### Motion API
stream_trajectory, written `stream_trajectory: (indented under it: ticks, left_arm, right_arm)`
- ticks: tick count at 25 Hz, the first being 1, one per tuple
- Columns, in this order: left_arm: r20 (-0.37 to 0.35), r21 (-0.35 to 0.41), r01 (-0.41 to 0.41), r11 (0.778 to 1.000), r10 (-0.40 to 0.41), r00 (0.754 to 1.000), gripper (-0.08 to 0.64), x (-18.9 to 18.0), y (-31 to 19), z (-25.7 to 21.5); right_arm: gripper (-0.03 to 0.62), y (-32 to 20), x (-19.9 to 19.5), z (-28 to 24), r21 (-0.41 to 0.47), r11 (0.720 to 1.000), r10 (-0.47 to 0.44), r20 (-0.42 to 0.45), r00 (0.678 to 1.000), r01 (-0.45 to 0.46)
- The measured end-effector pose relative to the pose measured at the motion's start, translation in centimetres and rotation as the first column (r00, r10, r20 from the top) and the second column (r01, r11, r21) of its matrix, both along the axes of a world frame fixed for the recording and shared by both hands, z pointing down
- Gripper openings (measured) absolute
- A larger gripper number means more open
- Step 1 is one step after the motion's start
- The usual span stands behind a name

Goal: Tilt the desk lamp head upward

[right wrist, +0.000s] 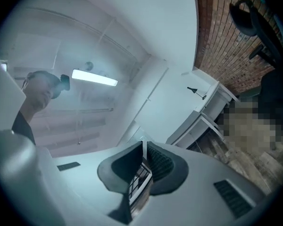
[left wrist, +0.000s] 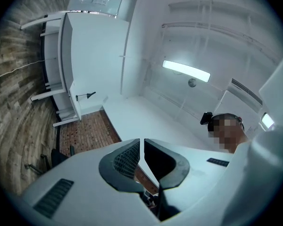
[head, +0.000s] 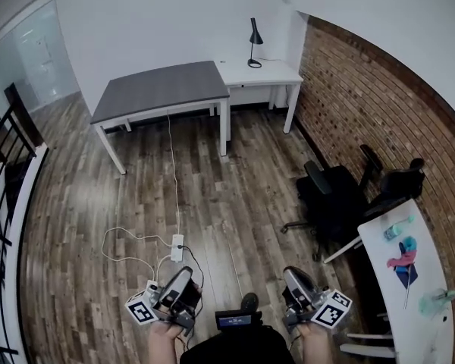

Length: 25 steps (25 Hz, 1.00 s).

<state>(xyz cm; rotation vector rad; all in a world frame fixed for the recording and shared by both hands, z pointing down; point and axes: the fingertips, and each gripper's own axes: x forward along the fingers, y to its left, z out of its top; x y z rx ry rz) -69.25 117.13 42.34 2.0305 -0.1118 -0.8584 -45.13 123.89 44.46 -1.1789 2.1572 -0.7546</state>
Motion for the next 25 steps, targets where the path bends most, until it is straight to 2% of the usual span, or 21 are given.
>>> stream_trajectory:
  ticks: [6,9,12,16,20,25]
  left_arm:
    - [0.113,0.124,0.032,0.992,-0.047,0.992,0.038,7.2,-7.5,-3.4]
    - [0.123,0.13,0.015,0.991,-0.032,0.992,0.038,10.1,-10.1,-3.4]
    - [0.14,0.105,-0.006,0.994,-0.009,0.99,0.038,12.2,-13.1,-2.8]
    - [0.125,0.114,-0.05,0.992,0.036,0.991,0.038,16.2,-17.5,-3.0]
    - [0.091,0.123,-0.112,0.986,0.101,0.991,0.038,20.4,-23.0,-2.7]
    - [0.052,0.073,-0.158,0.985,0.154,0.987,0.035,24.4,-31.9,-1.4]
  right_arm:
    - [0.014,-10.2,6.3,-3.1,0.102,0.991,-0.084,-0.027,0.996,0.086]
    - [0.015,-13.6,7.9,-3.3,0.1,0.988,-0.113,-0.05,0.992,0.118]
    - [0.015,-15.7,9.0,-3.4,0.107,0.987,-0.116,-0.034,0.993,0.119]
    - [0.022,-18.8,11.9,-2.7,0.092,0.992,-0.084,-0.012,0.996,0.085]
    - [0.045,-22.6,15.0,-2.8,0.096,0.995,-0.028,-0.029,0.999,0.031]
    - [0.048,-29.3,18.6,-3.2,0.082,0.996,0.044,-0.043,0.998,-0.04]
